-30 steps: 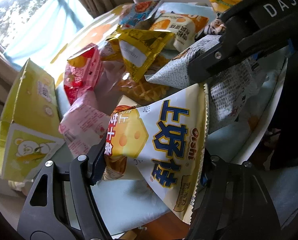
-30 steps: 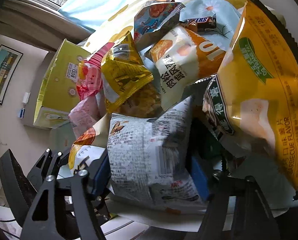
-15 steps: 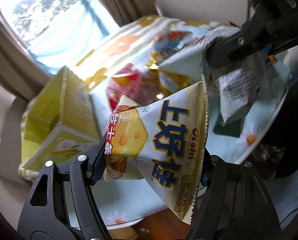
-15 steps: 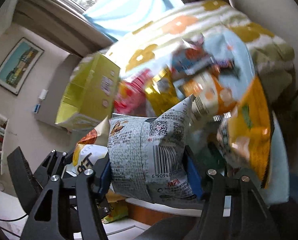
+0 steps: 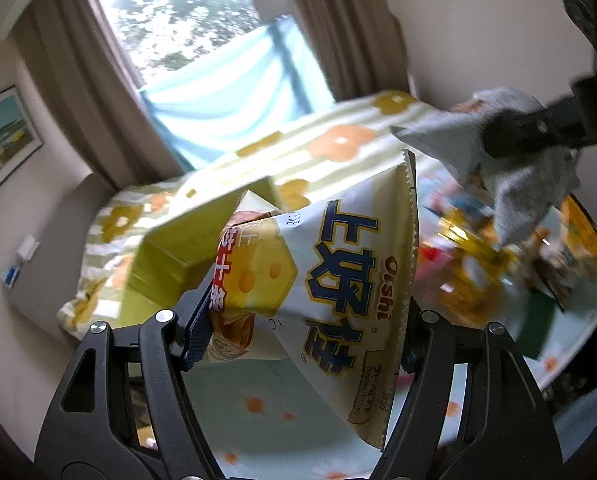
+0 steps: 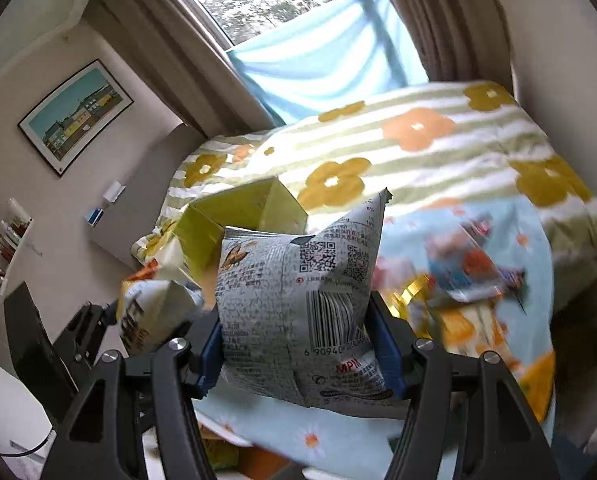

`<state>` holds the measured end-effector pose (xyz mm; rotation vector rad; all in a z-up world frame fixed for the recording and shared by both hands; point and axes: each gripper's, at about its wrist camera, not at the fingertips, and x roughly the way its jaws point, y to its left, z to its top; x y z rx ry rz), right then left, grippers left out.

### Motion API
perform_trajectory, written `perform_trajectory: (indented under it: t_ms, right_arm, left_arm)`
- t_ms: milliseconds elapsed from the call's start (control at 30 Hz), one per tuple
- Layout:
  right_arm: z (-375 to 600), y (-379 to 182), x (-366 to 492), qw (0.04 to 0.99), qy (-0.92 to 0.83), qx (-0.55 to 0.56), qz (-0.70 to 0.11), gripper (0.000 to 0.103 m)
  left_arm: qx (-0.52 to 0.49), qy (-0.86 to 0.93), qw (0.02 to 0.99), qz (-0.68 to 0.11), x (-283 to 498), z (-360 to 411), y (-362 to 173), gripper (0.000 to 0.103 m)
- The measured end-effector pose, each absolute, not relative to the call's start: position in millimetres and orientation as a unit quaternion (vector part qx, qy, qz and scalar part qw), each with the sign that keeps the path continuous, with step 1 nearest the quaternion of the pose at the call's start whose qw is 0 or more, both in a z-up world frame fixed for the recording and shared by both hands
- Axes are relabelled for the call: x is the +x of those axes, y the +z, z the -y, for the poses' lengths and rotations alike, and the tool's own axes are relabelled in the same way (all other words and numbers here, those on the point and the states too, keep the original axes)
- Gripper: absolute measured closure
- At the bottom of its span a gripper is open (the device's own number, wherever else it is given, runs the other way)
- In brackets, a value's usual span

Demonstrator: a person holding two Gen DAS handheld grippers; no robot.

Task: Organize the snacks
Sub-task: 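Carry both bags over the yellow box and open both tools to drop them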

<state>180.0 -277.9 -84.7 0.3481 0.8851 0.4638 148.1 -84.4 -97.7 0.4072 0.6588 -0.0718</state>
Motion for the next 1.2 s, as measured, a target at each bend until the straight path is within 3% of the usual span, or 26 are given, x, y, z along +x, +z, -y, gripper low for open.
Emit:
perform_trajectory:
  t_ms: [367, 633, 900, 967, 1000, 1033, 1200]
  right_arm:
    - [145.8, -70.5, 256.6, 0.859, 0.239, 0.148, -0.428, 0.044]
    - [71.4, -111.4, 290.1, 0.84, 0.214, 0.16, -0.472, 0.044]
    - [45.0, -142.5, 292.4, 0.825, 0.177, 0.163, -0.512, 0.044]
    - [43.6, -144.4, 293.6, 0.824, 0.171, 0.164, -0.515, 0.044]
    - [44.0, -145.2, 294.0, 0.823, 0.169, 0.166, -0.516, 0.044]
    - [42.9, -144.2, 293.8, 0.823, 0.168, 0.166, -0.517, 0.044]
    - [43.8, -143.9, 293.4, 0.825, 0.165, 0.16, -0.517, 0.044]
  left_arm:
    - [0.172, -0.004, 0.923, -0.344, 244.8, -53.4, -84.3, 0.036]
    - [0.185, -0.027, 0.891, -0.414, 292.2, -128.7, -133.8, 0.035]
    - [0.195, -0.065, 0.857, -0.472, 308.5, -148.3, -173.3, 0.034]
    - [0.195, -0.071, 0.854, -0.478, 309.8, -149.0, -176.6, 0.031]
    - [0.196, -0.073, 0.853, -0.478, 309.3, -148.8, -177.0, 0.022]
    - [0.197, -0.072, 0.853, -0.478, 308.5, -148.6, -177.2, 0.003]
    - [0.18, -0.076, 0.854, -0.482, 300.5, -153.5, -171.6, 0.0]
